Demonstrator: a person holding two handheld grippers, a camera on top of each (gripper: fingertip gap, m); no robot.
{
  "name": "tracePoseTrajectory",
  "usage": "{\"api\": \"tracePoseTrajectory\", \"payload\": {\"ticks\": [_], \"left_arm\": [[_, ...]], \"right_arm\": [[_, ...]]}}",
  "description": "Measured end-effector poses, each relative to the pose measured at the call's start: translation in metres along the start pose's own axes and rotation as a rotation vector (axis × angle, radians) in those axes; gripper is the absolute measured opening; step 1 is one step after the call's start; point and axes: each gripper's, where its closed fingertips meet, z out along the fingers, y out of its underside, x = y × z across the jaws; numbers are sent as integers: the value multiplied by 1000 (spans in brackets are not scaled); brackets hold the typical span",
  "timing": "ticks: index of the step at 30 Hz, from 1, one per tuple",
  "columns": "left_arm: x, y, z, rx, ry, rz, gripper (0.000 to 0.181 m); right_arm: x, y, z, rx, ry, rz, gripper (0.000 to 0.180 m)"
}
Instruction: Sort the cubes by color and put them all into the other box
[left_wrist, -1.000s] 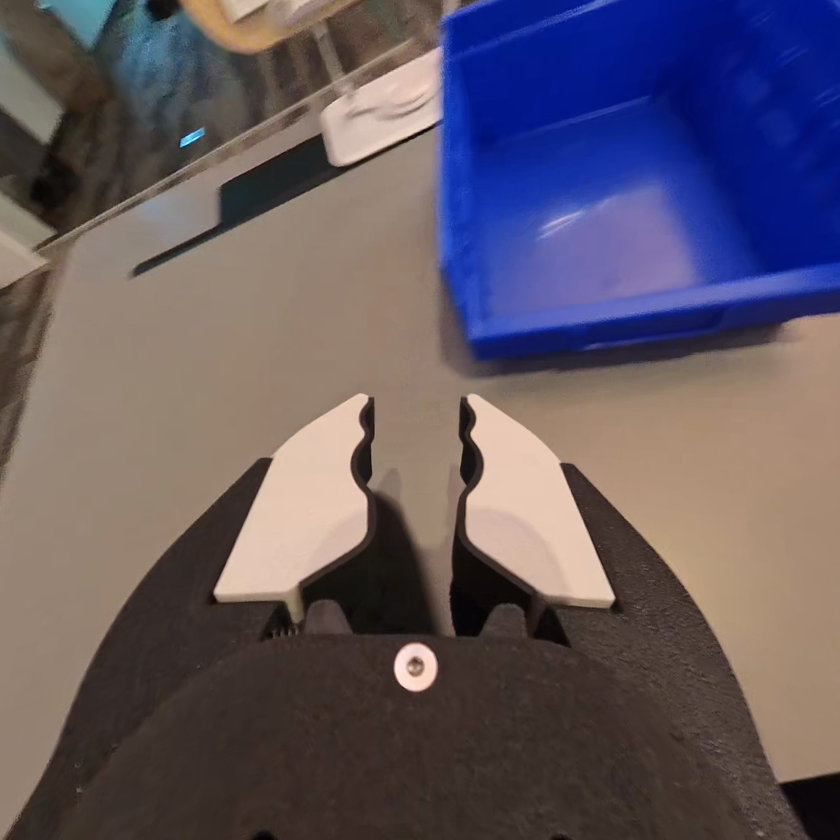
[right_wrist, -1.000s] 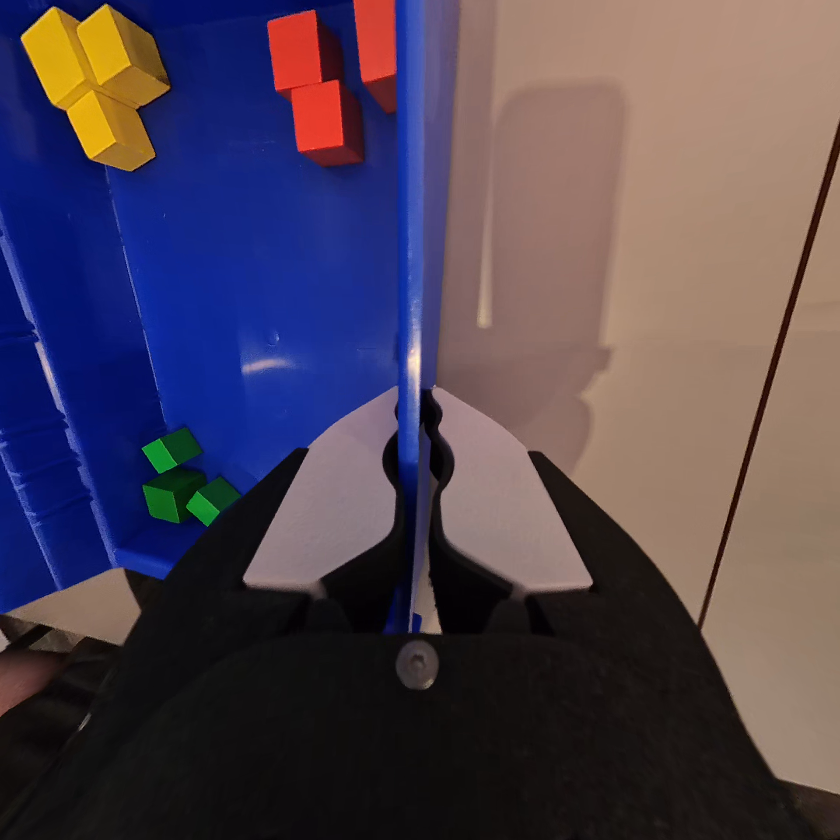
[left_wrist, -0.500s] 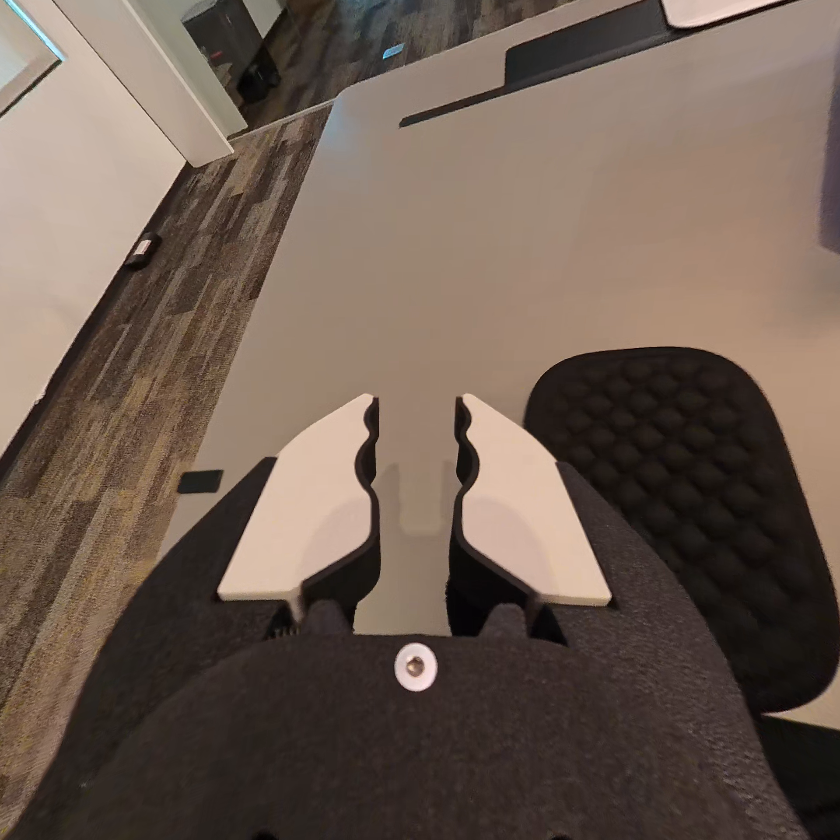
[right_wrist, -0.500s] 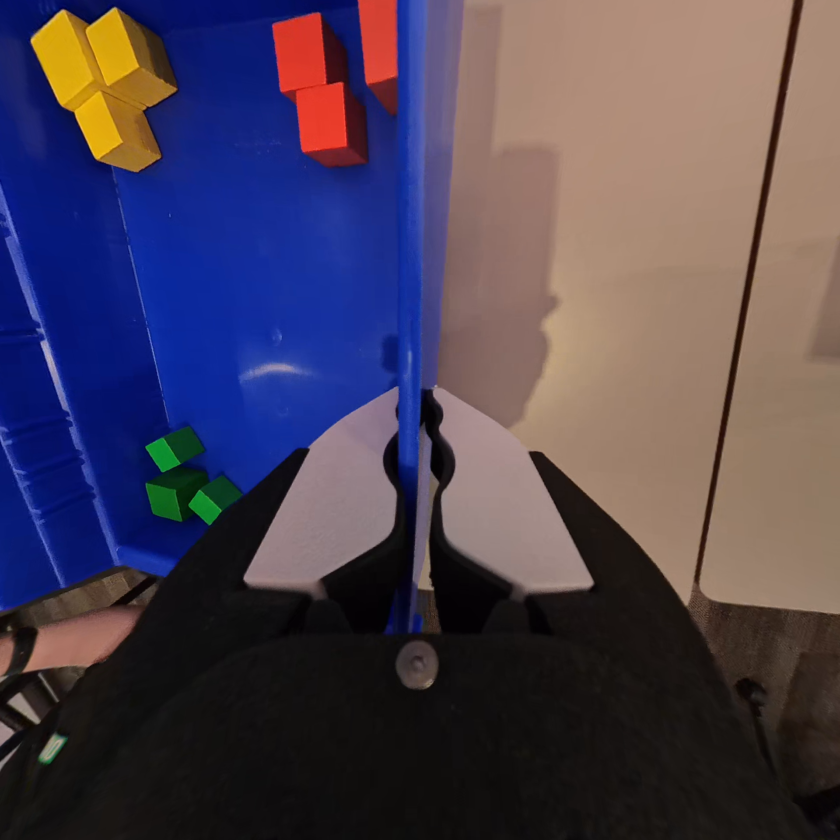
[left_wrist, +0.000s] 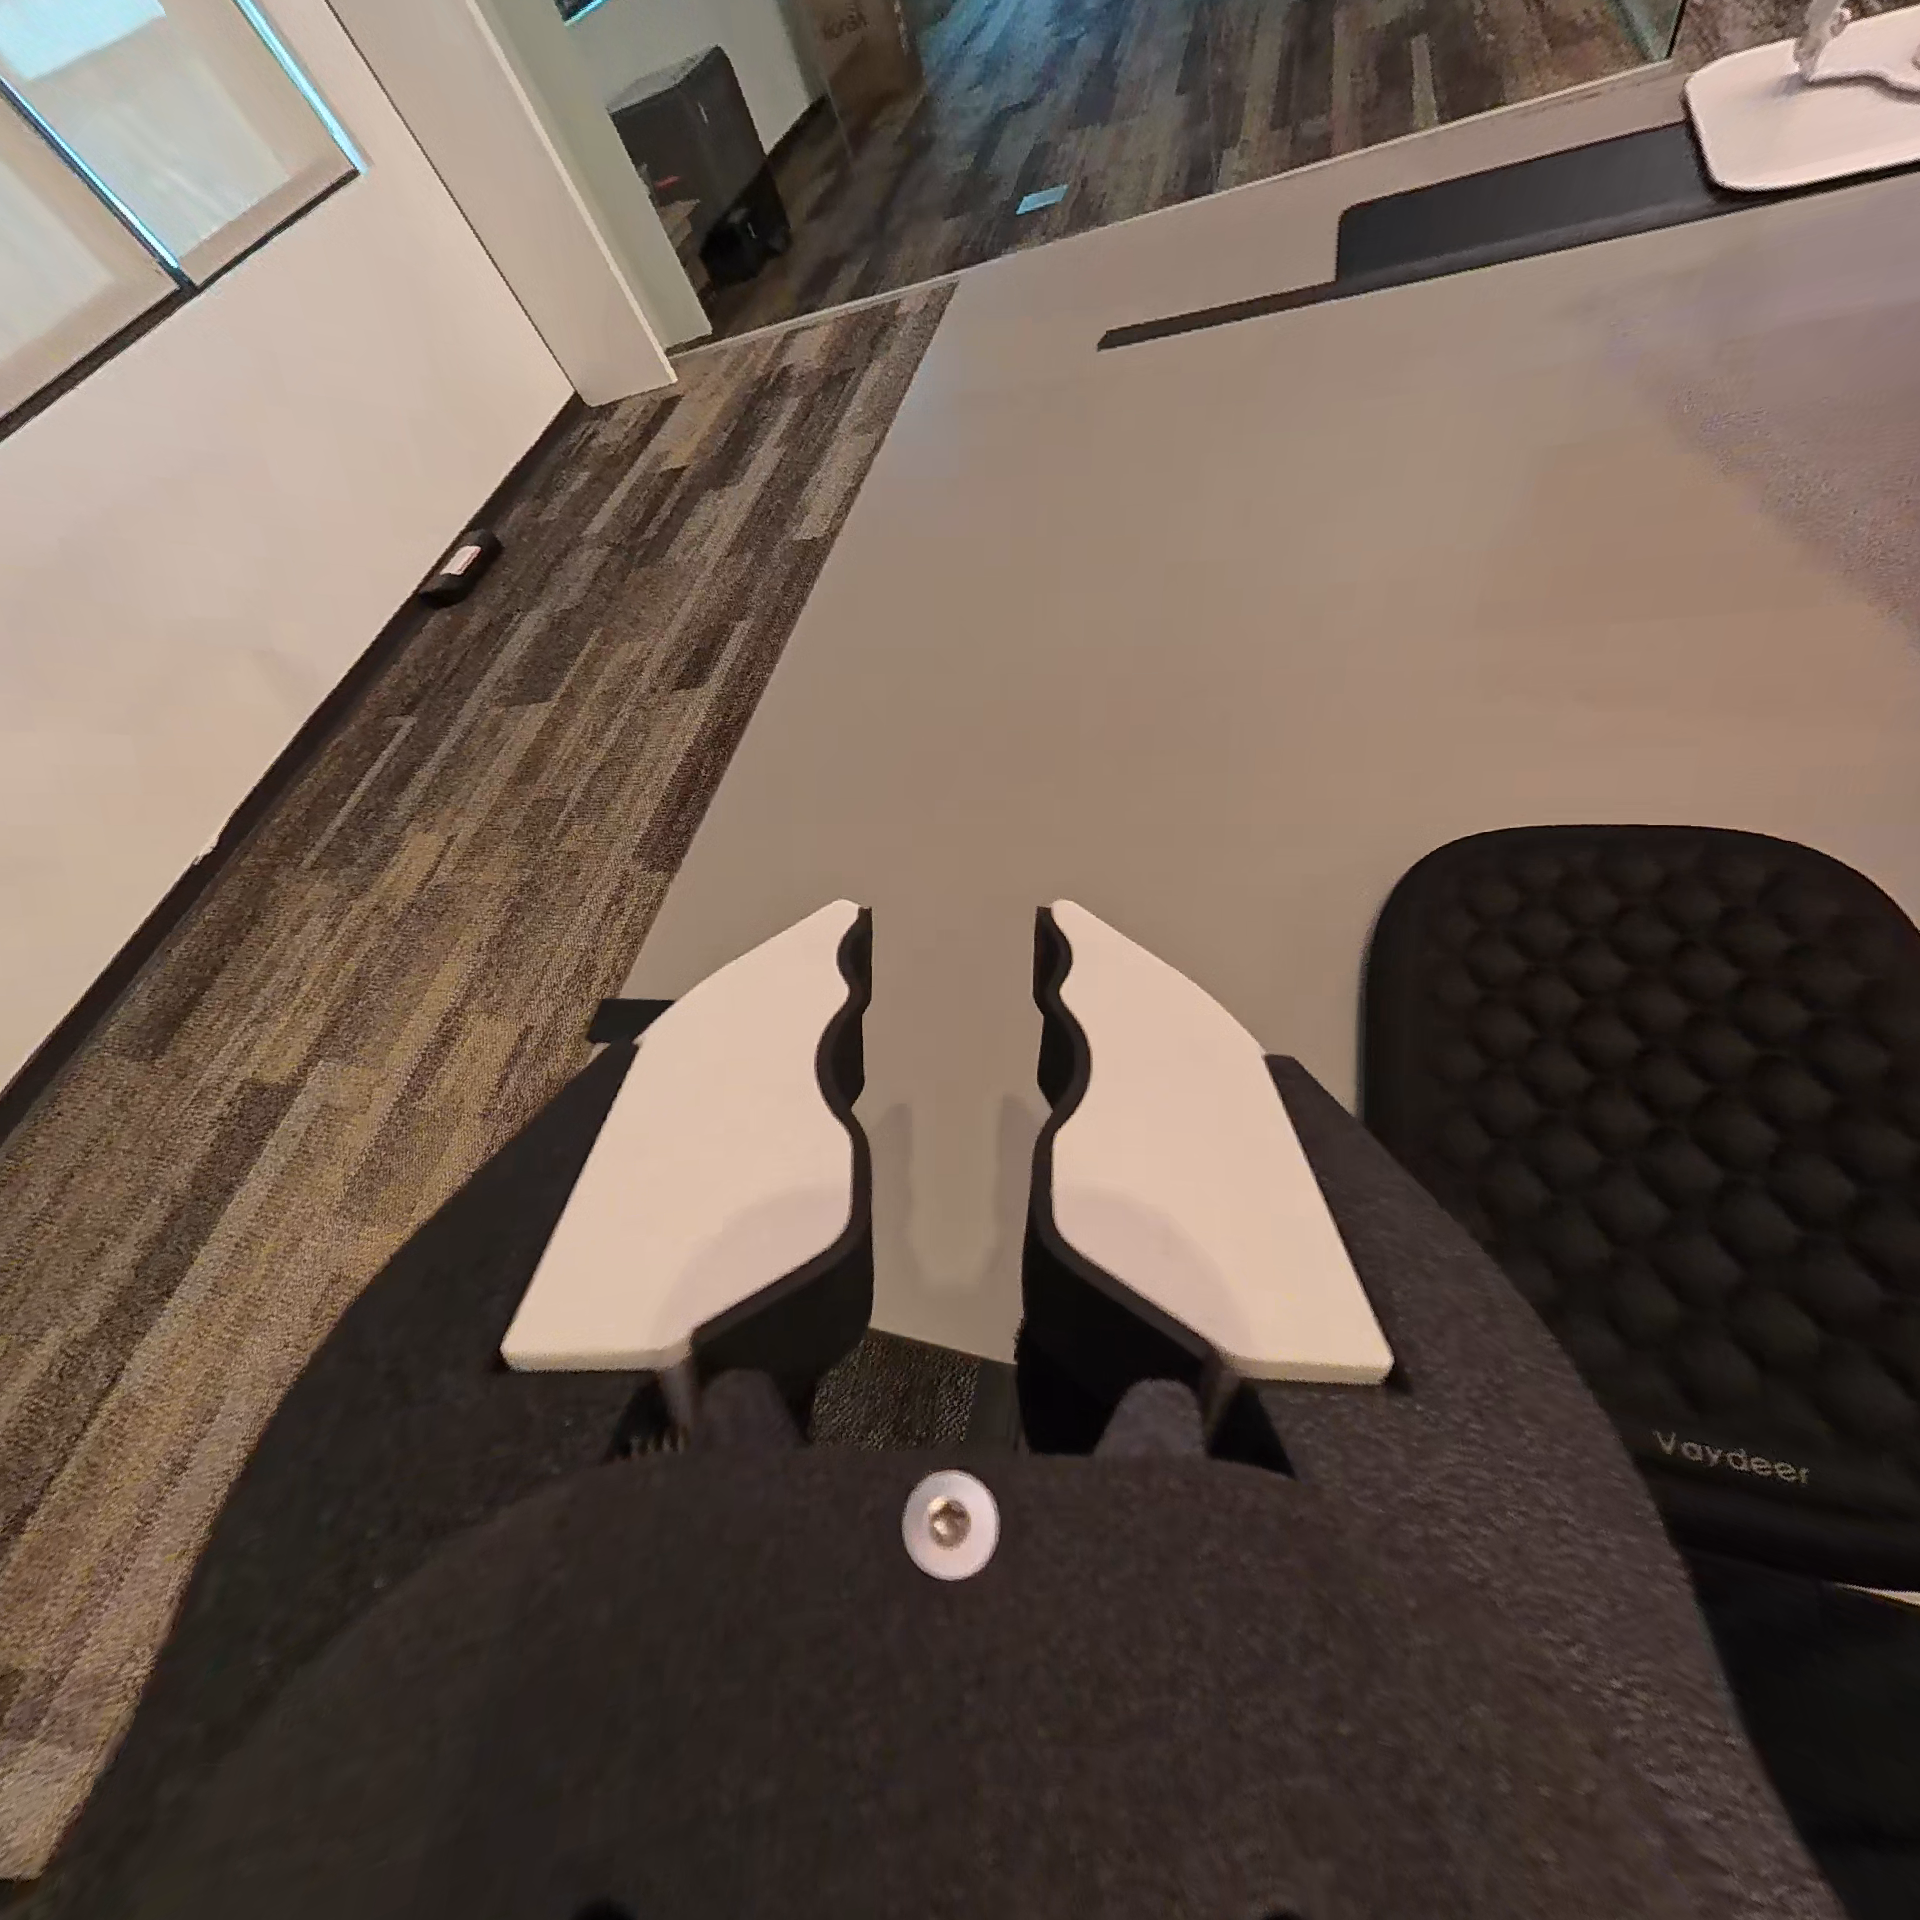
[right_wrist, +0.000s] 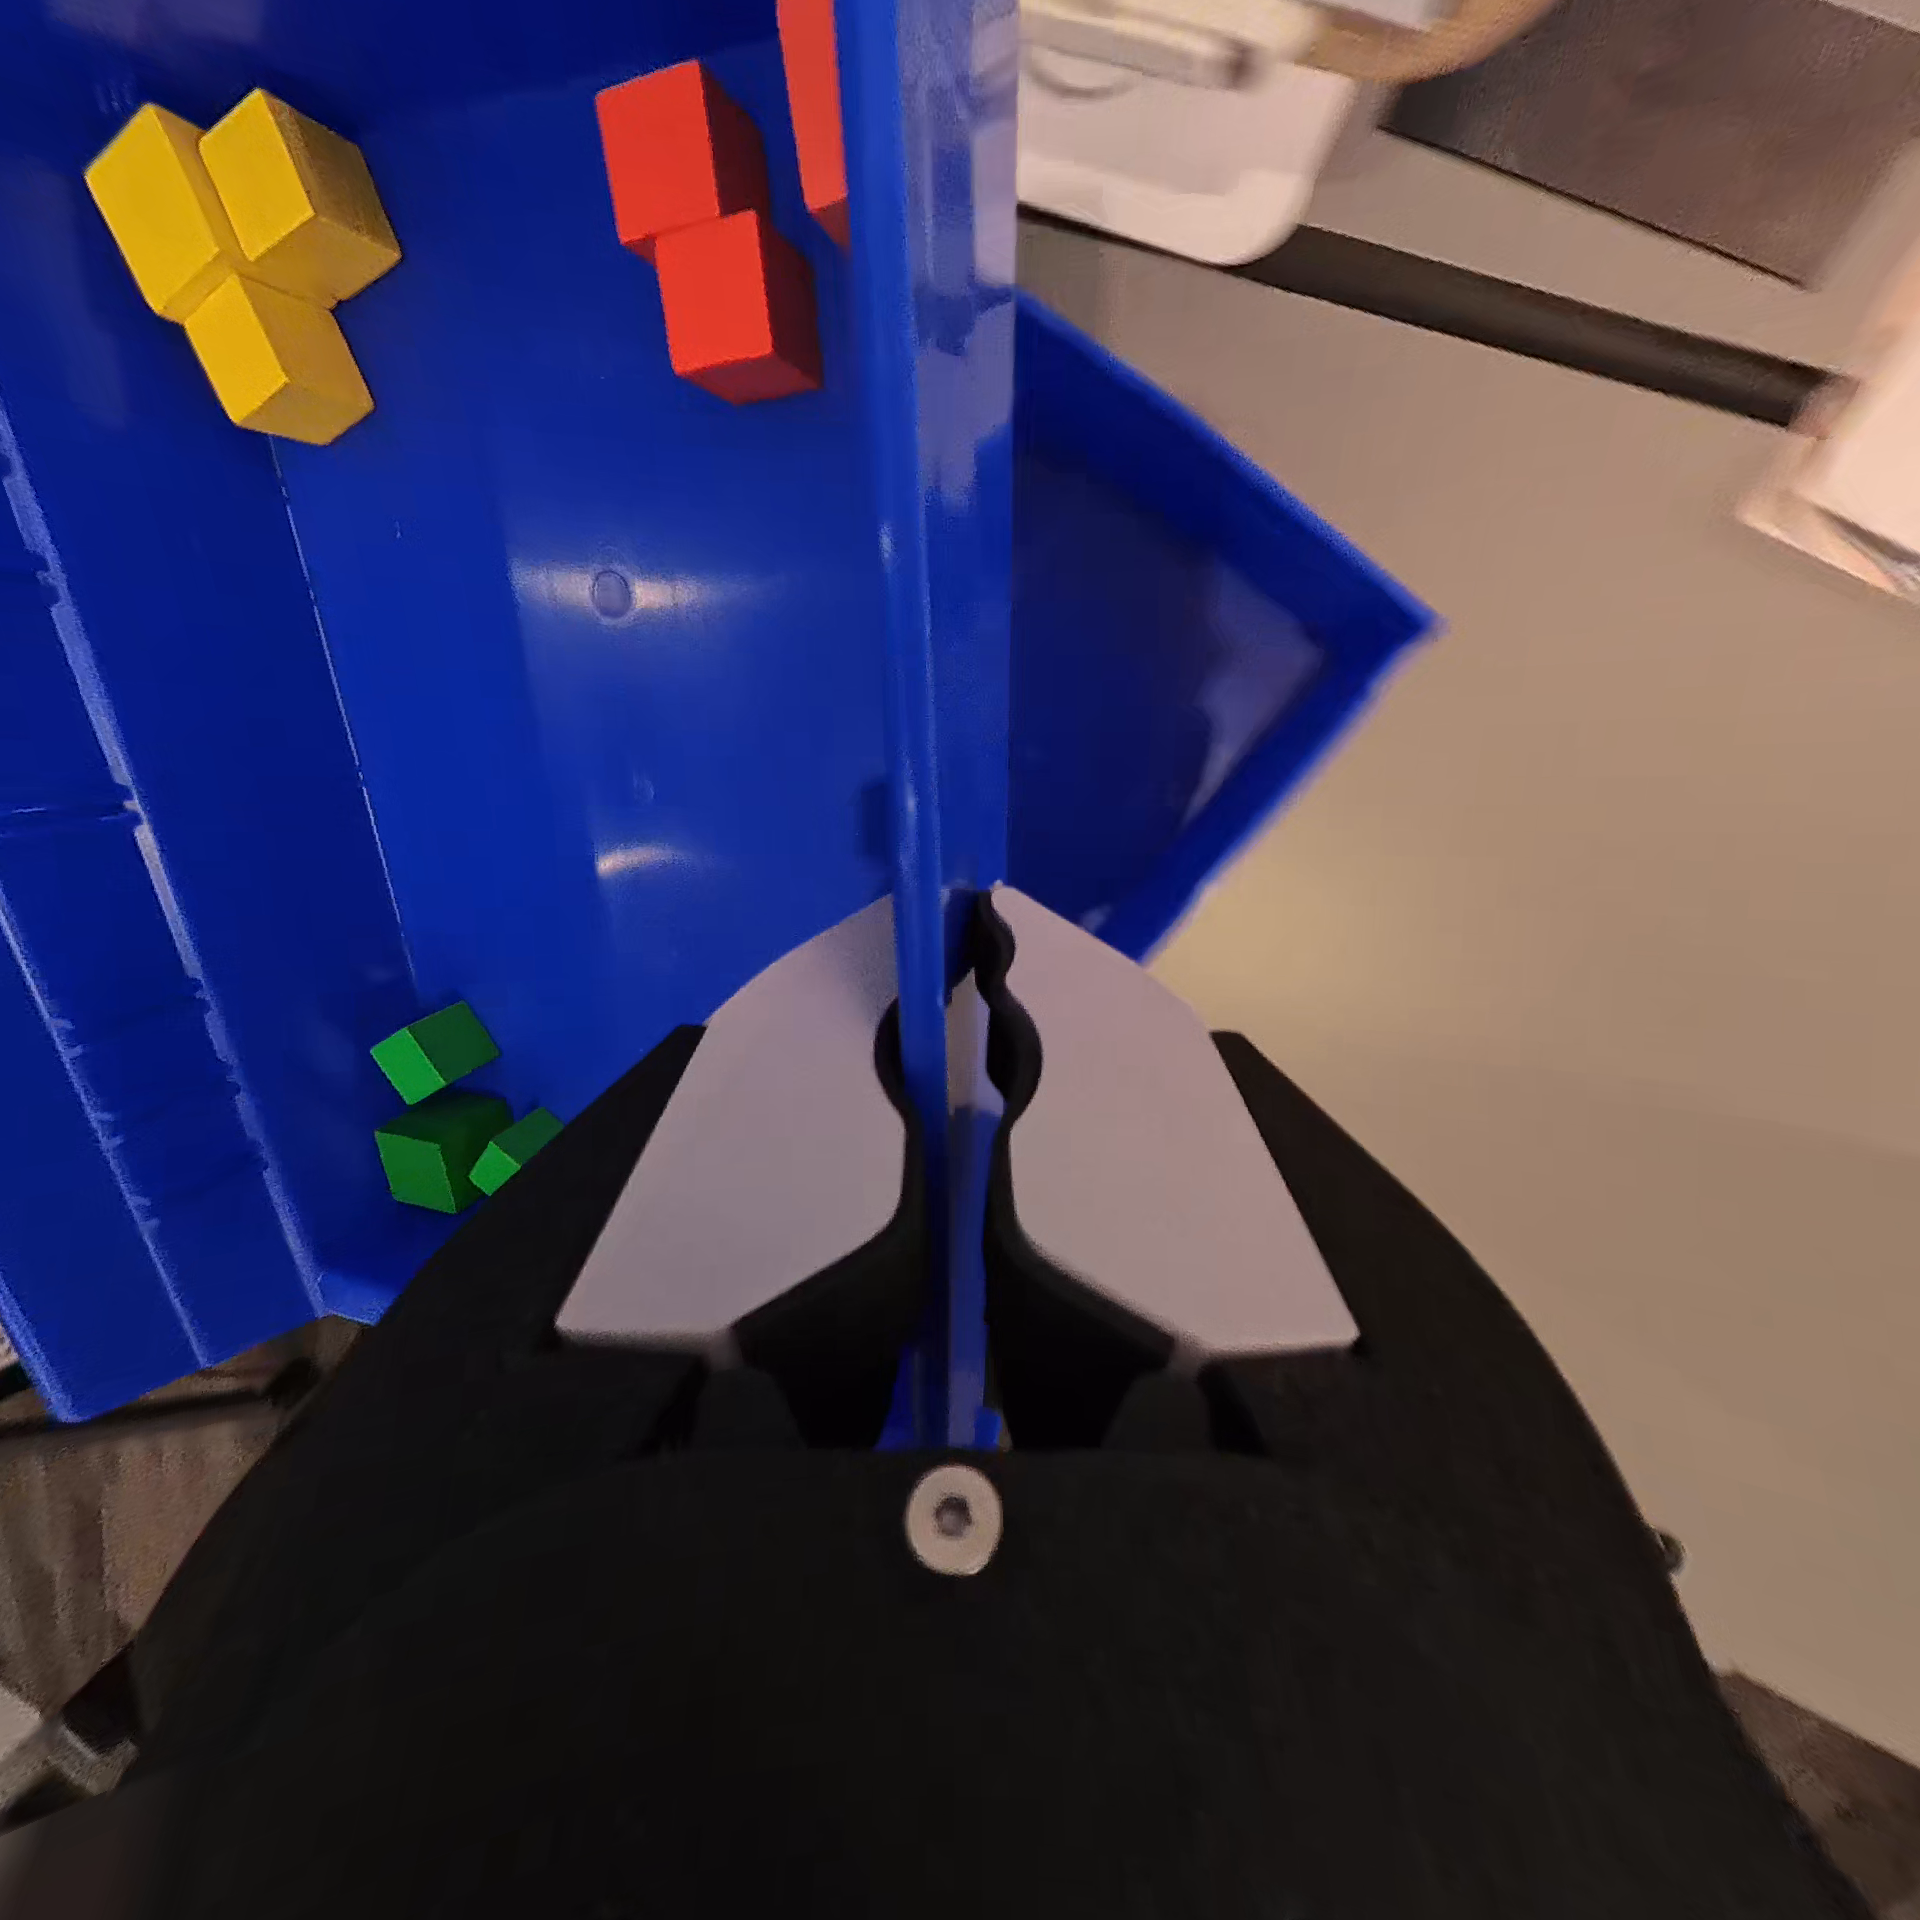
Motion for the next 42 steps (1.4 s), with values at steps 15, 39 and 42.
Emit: {"api": "tracePoseTrajectory", "payload": {"ticks": [15, 39, 42], "left_arm": [[-17, 16, 21, -30, -63, -23, 28], [35, 13, 83, 17, 8, -230, 47], [37, 10, 87, 21, 14, -247, 47]], "right_arm": [[-261, -54, 219, -159, -249, -286, 7], [-268, -47, 379, -125, -202, -208, 16], [-266, -66, 355, 5, -199, -328, 18]]}}
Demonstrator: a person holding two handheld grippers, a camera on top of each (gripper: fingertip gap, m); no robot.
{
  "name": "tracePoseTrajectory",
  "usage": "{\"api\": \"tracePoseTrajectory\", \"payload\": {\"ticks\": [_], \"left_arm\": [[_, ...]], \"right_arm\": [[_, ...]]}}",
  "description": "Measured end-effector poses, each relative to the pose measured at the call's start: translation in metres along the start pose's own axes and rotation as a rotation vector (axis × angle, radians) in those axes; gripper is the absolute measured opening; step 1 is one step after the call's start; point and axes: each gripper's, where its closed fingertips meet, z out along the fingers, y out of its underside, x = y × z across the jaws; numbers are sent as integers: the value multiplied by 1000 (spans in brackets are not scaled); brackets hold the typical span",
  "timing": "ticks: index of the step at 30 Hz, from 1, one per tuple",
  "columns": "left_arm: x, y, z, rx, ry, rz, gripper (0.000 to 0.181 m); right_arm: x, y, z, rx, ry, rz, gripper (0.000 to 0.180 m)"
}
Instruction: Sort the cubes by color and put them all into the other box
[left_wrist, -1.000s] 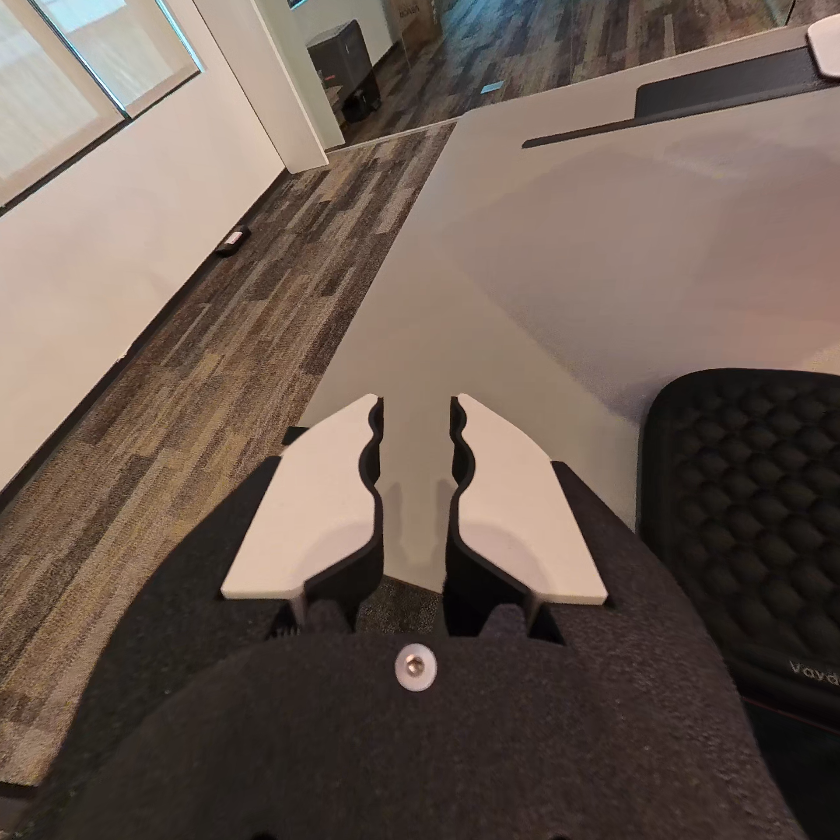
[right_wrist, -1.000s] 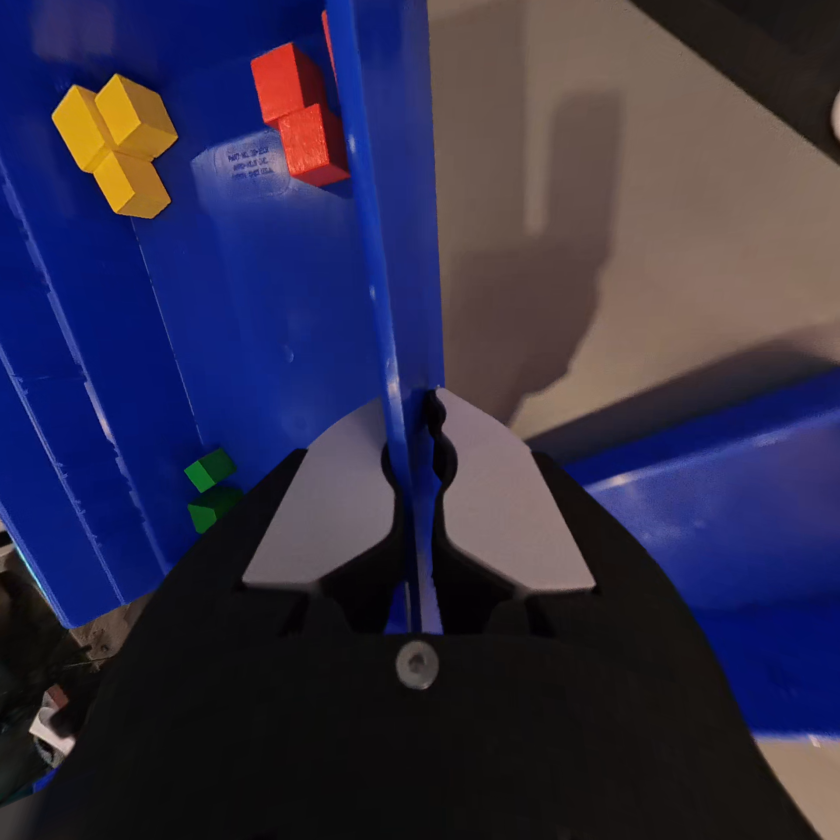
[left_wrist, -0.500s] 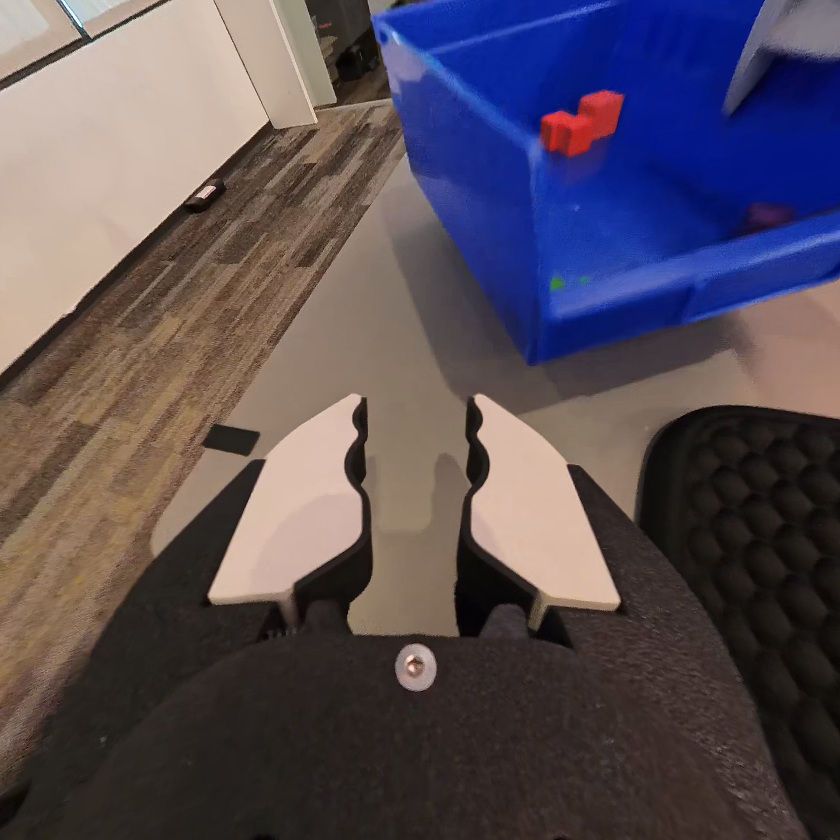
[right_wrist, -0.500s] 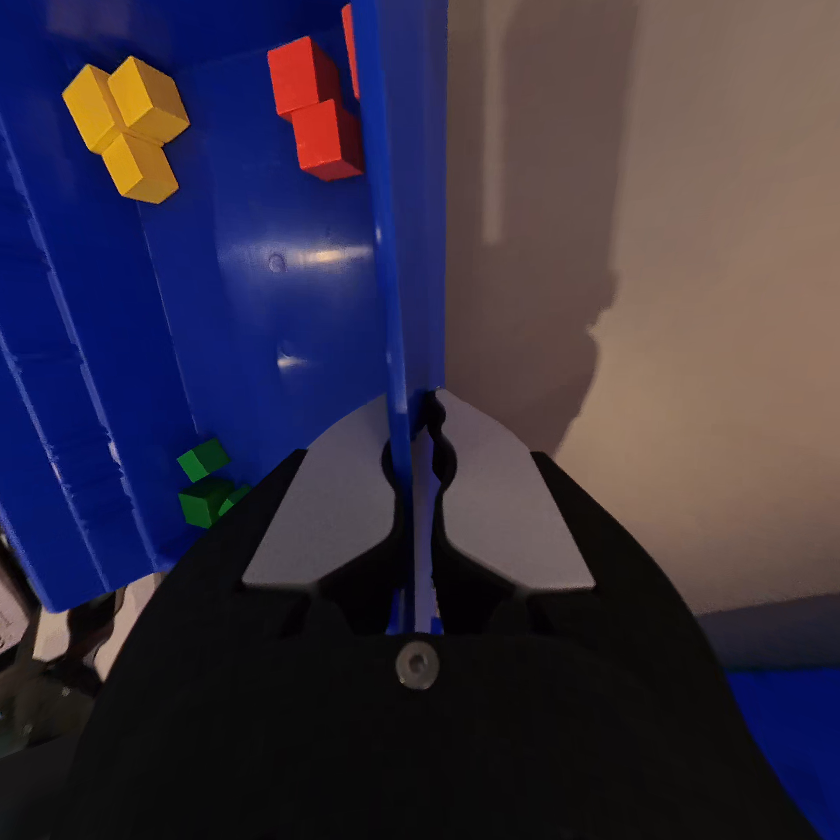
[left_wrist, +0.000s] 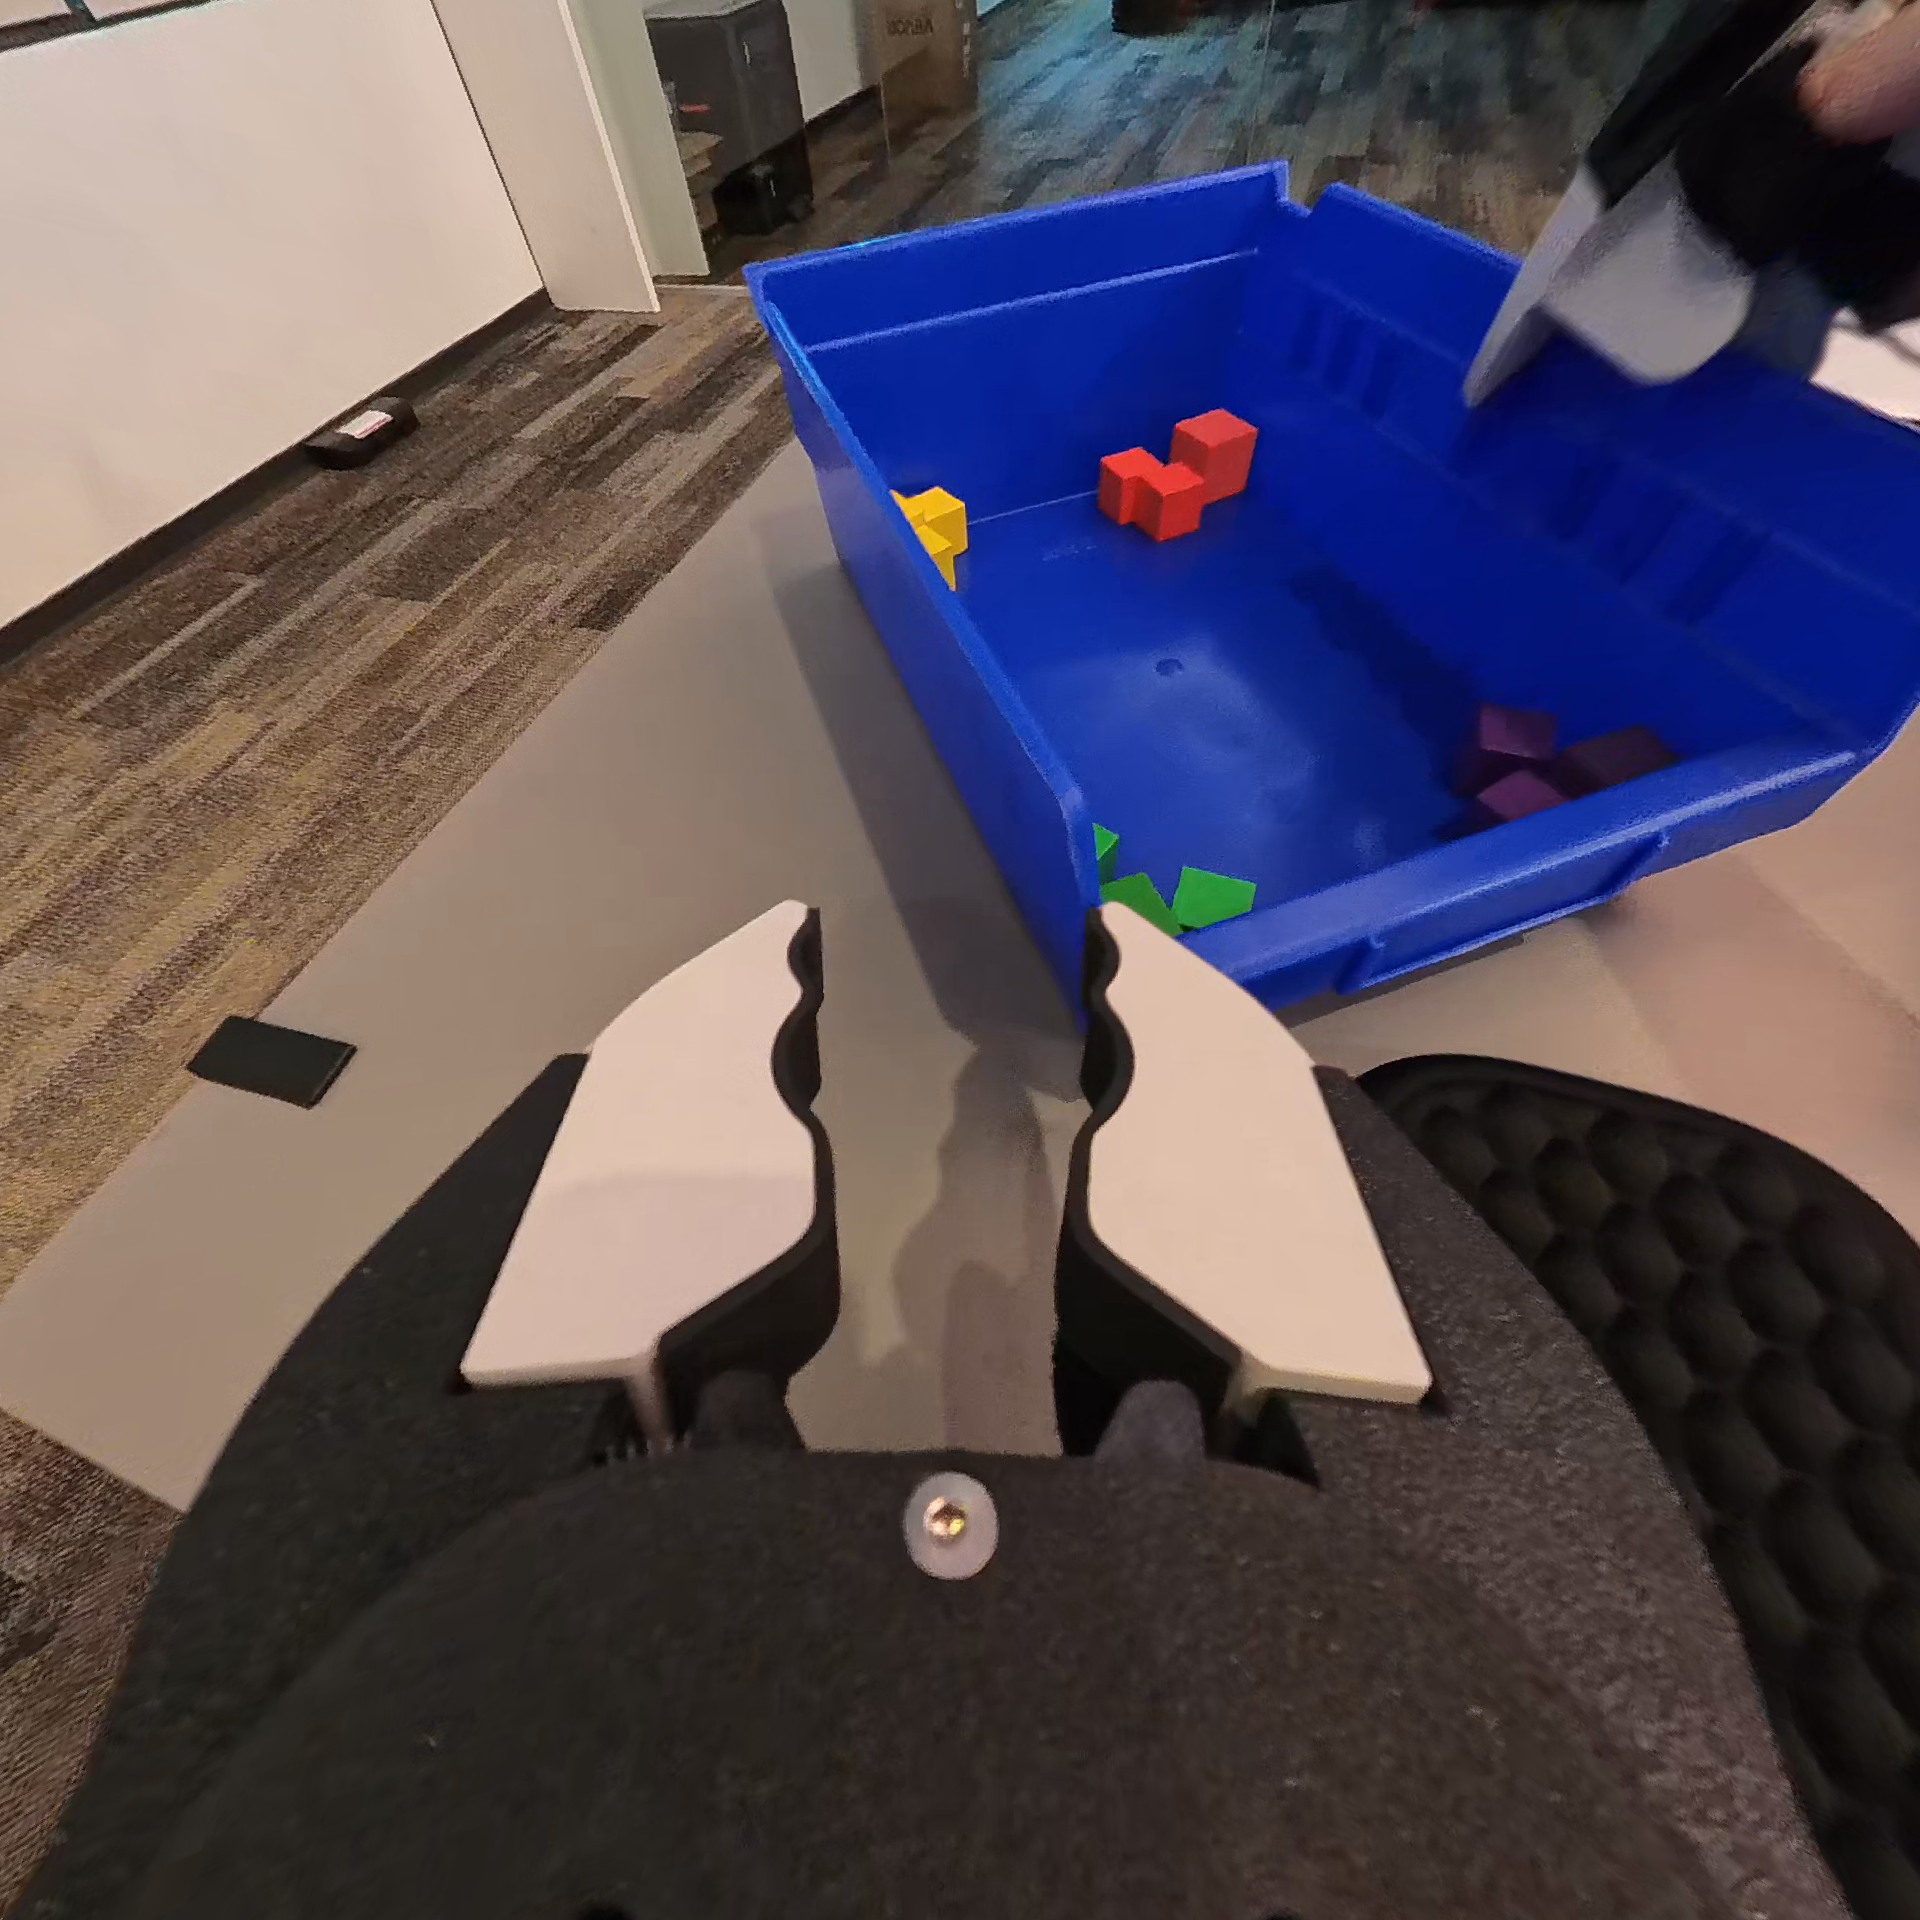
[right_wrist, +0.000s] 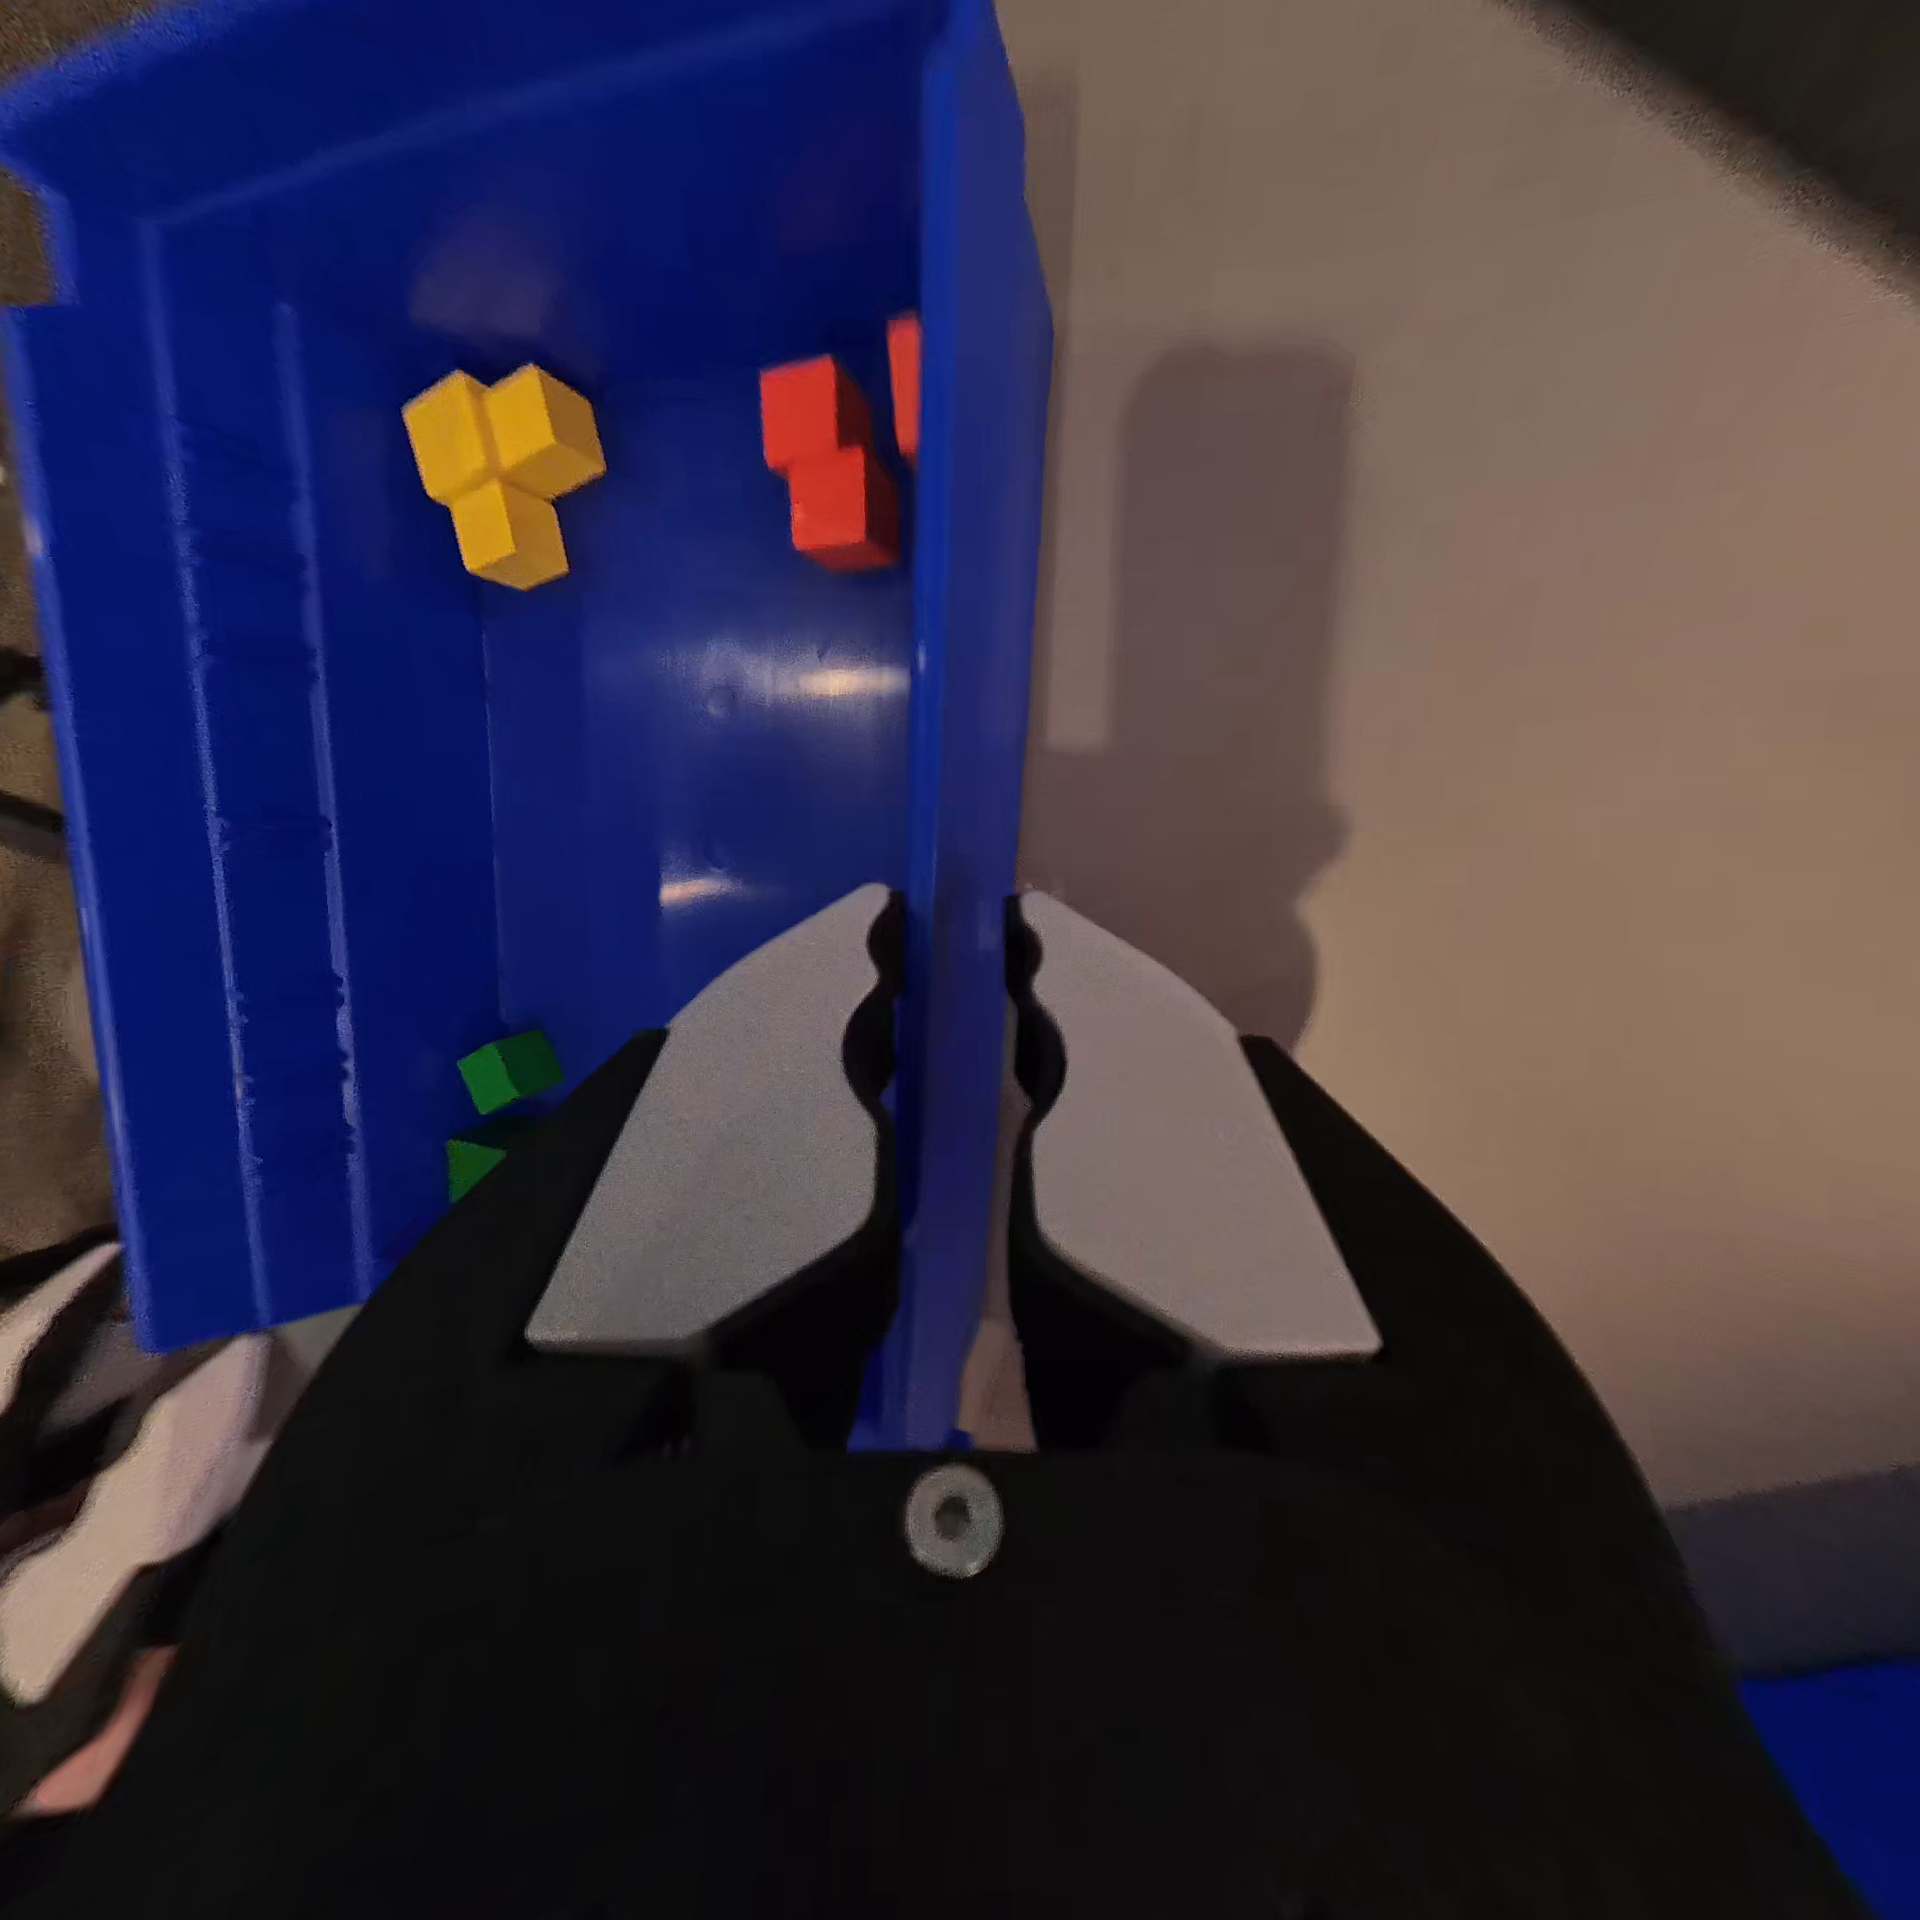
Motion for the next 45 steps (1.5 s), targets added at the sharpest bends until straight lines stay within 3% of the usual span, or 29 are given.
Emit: {"api": "tracePoseTrajectory", "payload": {"ticks": [3, 5, 9, 17, 24, 26, 28, 31, 35, 45], "left_arm": [[-1, -3, 6, -15, -15, -14, 47], [0, -6, 9, -20, -15, -19, 47], [8, -15, 10, -7, 5, -61, 53], [18, -14, 45, -74, -62, -11, 59], [16, -18, 62, -102, -115, 44, 46], [4, -22, 63, -92, -176, 93, 33], [-4, -25, 65, -96, -199, 149, 35], [-14, -25, 71, -133, -219, 223, 20], [-37, -26, 80, -166, -249, 324, 21], [-85, -33, 110, -218, -35, 356, 20]], "right_arm": [[2, -25, -48, 202, 90, -195, 20], [1, -28, -81, 299, 170, -351, 36], [8, 4, -132, 338, 365, -607, 41], [40, 67, -214, 524, 604, -694, 41], [65, 98, -286, 729, 823, -756, 34], [72, 105, -295, 744, 838, -745, 34], [80, 110, -302, 747, 844, -725, 36], [92, 116, -304, 765, 804, -690, 37], [103, 124, -302, 773, 718, -656, 37], [138, 137, -313, 698, 725, -628, 37]]}}
